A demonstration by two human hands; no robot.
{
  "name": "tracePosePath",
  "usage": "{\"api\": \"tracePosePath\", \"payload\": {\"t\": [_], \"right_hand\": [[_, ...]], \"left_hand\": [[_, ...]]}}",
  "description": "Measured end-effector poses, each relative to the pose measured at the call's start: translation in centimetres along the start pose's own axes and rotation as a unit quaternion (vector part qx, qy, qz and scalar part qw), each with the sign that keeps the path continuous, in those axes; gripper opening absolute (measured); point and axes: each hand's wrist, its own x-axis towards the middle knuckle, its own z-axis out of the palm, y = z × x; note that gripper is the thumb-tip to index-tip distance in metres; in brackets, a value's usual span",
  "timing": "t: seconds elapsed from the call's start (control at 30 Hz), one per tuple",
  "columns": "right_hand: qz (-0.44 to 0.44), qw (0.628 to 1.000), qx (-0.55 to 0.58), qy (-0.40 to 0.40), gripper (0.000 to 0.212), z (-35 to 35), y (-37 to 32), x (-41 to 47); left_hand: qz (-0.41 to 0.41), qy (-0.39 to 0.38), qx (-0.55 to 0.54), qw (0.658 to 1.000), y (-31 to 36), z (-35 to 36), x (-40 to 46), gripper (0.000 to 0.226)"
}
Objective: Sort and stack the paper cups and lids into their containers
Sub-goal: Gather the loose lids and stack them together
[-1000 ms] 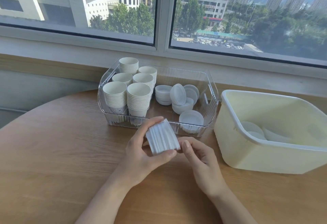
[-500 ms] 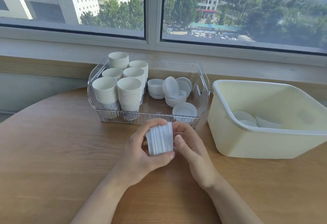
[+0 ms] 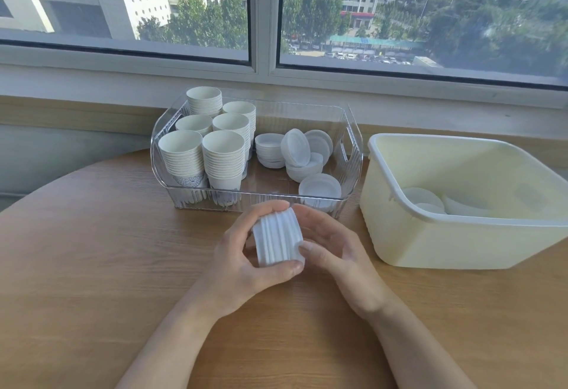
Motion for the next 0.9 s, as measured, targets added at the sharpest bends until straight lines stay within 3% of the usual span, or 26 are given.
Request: {"api": "tracePosePath", "payload": {"t": [0.17,0.27,0.43,0.53,0.7,0.8,0.9], "right_hand": [[0.023,0.999,0.027,-0.023,0.066,0.0,0.1,0.0],[0.034,0.998,0.043,-0.027,0.083,0.1,0.3,0.1],[0.043,0.997,0.058,-0.031,0.083,0.3,0.7,0.2],[0.049,0.996,0.072,-0.015,0.073,0.7,1.0,0.4],[0.045,0.994,0.097,0.016,0.068,1.3,0.8,0.6],[0.031,0.998,0.045,0.031,0.066,1.8,0.3,0.8],[-0.011,0.992,-0.074,0.097,0.055,2.1,-0.7,1.8]], "left_hand": [[0.005,-0.004,-0.001,1.0,0.0,0.0,-0.1,0.08],[0.017,0.006,0.011,1.0,-0.1,0.0,-0.1,0.081],[0.055,0.036,0.048,0.997,-0.9,0.4,0.0,0.091],[0.047,0.043,0.036,0.997,-1.0,0.5,0.0,0.099],[0.062,0.055,0.032,0.996,-1.1,0.9,0.2,0.089],[0.068,0.082,0.018,0.994,-1.7,0.7,0.5,0.078],[0.062,0.134,-0.012,0.989,-2.3,0.2,0.9,0.077]]}}
